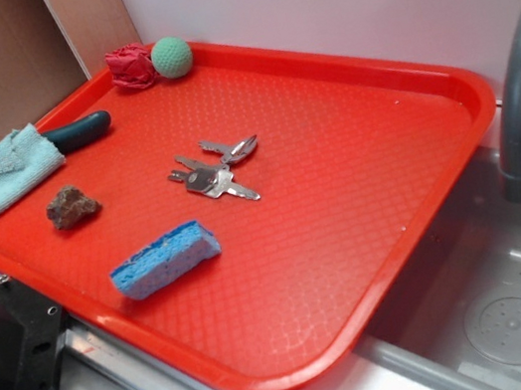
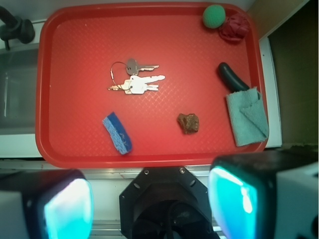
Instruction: Grab the blue cloth.
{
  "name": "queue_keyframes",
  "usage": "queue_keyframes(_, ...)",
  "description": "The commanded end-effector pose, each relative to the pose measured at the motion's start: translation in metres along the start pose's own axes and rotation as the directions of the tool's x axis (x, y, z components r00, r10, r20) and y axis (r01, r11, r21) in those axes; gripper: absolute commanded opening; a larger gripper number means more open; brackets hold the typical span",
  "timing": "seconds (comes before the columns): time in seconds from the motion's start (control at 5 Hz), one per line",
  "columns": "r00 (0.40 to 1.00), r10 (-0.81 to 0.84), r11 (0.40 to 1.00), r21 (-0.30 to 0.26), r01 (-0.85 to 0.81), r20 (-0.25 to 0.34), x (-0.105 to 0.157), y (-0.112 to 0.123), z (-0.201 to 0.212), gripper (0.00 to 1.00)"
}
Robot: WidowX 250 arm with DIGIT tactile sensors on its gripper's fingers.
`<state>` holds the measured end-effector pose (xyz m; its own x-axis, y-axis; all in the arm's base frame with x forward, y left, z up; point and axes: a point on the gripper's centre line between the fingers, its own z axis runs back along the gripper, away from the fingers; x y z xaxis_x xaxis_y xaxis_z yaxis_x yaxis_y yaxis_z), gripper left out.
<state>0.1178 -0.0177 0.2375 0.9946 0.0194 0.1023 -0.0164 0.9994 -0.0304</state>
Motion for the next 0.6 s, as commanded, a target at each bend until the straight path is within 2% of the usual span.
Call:
queue_keyframes(0.0,0.908,0.419,0.906,0.060,-0.418,-0.004,0.036,0.102,-0.083,1.00)
queue_keyframes(0.2,0.858,0.508,0.850,0.120,-0.513,0.077,0.037,0.133,-0.107,1.00)
queue_keyframes(0.4,0.872,0.476,0.860,0.145,-0.489,0.112,0.031,0.156,-0.130,1.00)
